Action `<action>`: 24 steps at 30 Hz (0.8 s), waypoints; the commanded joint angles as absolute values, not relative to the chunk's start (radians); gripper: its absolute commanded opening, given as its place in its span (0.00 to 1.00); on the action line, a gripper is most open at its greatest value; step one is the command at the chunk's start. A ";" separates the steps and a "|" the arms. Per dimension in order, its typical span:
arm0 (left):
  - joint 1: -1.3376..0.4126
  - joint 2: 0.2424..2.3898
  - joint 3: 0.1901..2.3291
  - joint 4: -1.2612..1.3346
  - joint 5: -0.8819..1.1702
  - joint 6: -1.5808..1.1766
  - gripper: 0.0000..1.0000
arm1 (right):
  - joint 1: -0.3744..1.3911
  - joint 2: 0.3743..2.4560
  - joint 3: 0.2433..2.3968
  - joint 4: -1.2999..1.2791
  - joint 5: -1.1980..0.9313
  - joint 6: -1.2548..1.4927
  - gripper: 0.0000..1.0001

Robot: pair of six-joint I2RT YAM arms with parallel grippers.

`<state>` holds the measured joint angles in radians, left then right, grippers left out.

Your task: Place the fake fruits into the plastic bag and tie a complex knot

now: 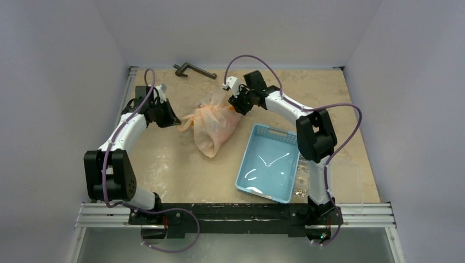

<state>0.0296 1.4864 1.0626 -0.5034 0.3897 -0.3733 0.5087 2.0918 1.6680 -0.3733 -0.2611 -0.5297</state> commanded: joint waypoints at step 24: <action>0.180 1.512 1.100 -0.550 0.330 -0.368 0.00 | 0.301 1.946 1.569 -0.413 -0.150 0.059 0.00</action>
<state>0.1246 1.4727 1.0790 -0.5110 0.3916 -0.4343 0.4061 1.9621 1.5948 -0.3824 -0.2584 0.0376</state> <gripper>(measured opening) 0.005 0.007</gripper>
